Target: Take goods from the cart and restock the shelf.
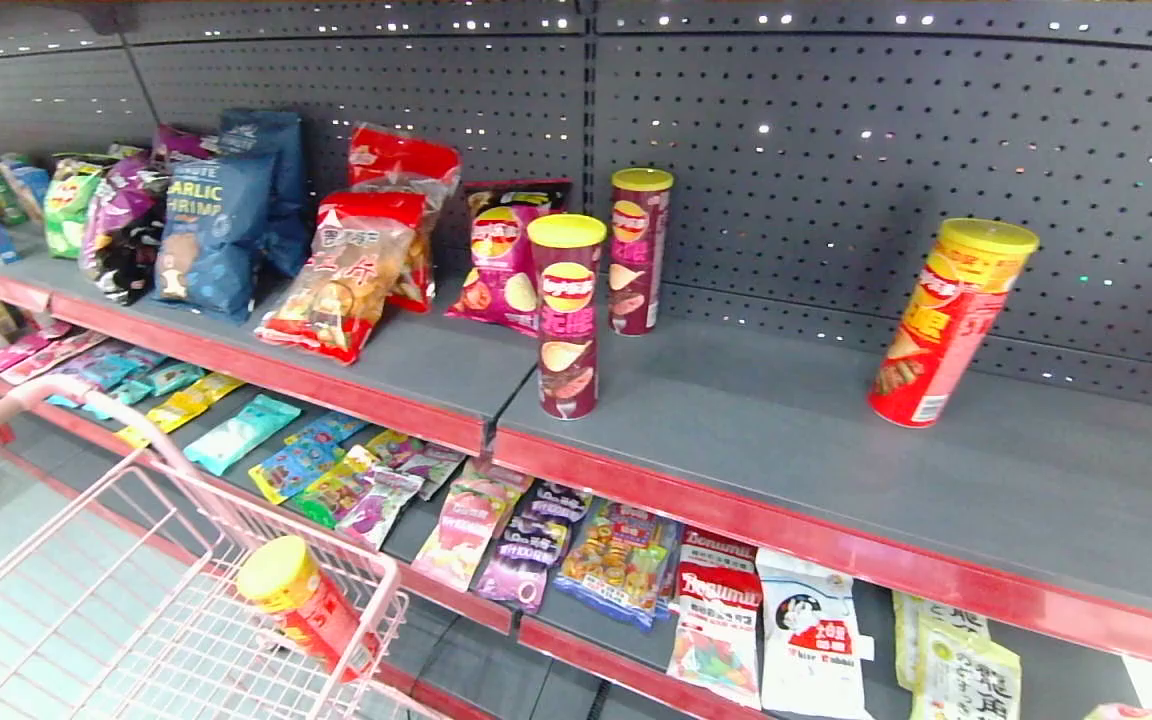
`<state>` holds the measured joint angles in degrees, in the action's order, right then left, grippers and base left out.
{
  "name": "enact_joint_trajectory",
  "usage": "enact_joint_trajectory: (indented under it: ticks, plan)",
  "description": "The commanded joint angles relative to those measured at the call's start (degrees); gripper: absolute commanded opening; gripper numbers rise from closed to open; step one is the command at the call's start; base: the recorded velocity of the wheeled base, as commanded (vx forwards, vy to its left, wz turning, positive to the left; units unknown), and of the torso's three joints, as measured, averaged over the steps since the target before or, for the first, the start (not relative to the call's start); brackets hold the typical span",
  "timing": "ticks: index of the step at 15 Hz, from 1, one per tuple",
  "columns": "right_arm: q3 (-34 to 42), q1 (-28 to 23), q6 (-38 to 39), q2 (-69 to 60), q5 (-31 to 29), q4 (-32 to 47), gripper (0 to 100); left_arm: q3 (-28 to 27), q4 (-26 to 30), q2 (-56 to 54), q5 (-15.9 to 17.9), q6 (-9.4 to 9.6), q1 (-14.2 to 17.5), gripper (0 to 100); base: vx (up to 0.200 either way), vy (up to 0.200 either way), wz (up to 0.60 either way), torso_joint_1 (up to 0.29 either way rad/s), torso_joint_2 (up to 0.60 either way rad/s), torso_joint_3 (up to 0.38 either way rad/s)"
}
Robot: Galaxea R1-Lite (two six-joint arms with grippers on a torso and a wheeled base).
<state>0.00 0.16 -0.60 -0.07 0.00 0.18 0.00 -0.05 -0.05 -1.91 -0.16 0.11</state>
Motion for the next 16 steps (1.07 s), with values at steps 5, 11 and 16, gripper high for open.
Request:
enact_joint_trajectory:
  ticks: [5,11,16]
  plan:
    - [0.00,0.02,0.25,0.07,-0.09,-0.01,100,0.00,-0.04,0.05,-0.11,-0.02,0.07,100,0.000,0.000,0.24,0.000,0.00,0.002]
    - [0.00,0.02,0.33,0.07,-0.09,-0.01,100,0.00,-0.04,0.05,-0.02,-0.02,-0.02,100,0.000,0.000,0.00,-0.041,0.10,0.054]
    - [0.00,0.02,0.42,0.07,-0.09,-0.01,100,0.00,0.05,0.05,-0.02,-0.02,0.07,100,0.000,0.000,0.00,-0.146,0.36,0.215]
